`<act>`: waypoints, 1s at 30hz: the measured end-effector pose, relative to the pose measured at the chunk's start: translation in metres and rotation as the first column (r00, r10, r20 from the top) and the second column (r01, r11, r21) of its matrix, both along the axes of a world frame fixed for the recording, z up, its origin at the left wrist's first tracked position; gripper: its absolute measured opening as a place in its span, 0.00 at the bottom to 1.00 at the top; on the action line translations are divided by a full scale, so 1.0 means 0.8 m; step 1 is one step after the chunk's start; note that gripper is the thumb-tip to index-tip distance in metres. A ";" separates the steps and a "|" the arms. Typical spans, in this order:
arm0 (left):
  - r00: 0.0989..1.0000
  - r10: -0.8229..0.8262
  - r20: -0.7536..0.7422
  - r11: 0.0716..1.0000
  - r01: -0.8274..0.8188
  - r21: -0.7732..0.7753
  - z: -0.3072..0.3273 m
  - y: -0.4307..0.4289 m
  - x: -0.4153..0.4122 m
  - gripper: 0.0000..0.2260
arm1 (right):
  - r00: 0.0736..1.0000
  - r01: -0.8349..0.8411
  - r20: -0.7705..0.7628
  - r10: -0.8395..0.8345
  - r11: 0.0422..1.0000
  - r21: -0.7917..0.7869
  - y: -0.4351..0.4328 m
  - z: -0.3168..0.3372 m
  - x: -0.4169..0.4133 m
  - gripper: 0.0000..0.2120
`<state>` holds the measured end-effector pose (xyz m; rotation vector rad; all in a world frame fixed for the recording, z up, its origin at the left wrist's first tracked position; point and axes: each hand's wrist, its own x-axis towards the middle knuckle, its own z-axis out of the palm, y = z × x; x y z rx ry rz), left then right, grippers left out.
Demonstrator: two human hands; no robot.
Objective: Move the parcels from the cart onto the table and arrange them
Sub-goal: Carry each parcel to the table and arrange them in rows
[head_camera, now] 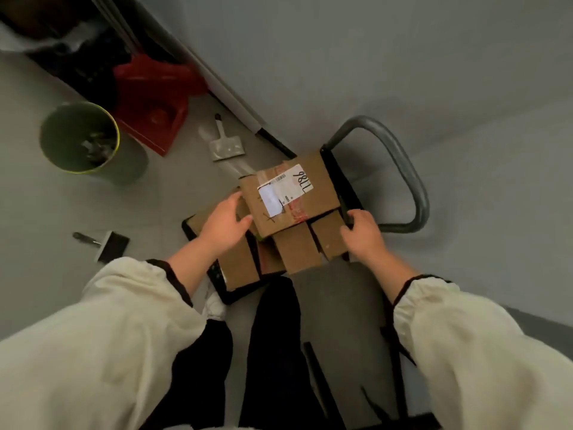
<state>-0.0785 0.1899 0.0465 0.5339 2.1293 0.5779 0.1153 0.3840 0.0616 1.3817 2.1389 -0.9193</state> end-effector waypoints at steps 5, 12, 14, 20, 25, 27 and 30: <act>0.813 0.483 0.326 0.875 -0.464 -0.137 -0.062 0.049 0.004 0.27 | 0.998 0.052 -0.031 -0.055 0.995 -0.079 0.055 -0.072 -0.028 0.25; 0.620 0.659 0.425 0.741 -0.633 -0.226 -0.104 0.069 0.009 0.21 | 0.942 0.282 -0.085 -0.326 0.902 -0.328 0.077 -0.133 -0.072 0.27; 0.587 0.679 0.441 0.719 -0.652 -0.239 -0.107 0.072 0.008 0.20 | 0.946 0.263 -0.079 -0.314 0.887 -0.378 0.075 -0.143 -0.077 0.26; 0.590 0.673 0.446 0.717 -0.668 -0.198 -0.084 0.063 0.005 0.20 | 0.954 0.211 -0.135 -0.270 0.916 -0.341 0.069 -0.126 -0.075 0.28; 0.626 0.639 0.446 0.734 -0.670 -0.112 -0.025 0.037 -0.011 0.20 | 0.945 0.173 -0.224 -0.238 0.946 -0.275 0.057 -0.055 -0.080 0.25; 0.644 0.629 0.436 0.736 -0.673 -0.068 0.006 0.028 -0.020 0.22 | 0.945 0.143 -0.256 -0.202 0.962 -0.231 0.052 -0.017 -0.089 0.22; 0.678 0.607 0.414 0.741 -0.672 0.013 0.061 0.010 -0.039 0.24 | 0.944 0.110 -0.284 -0.167 0.973 -0.205 0.036 0.043 -0.107 0.20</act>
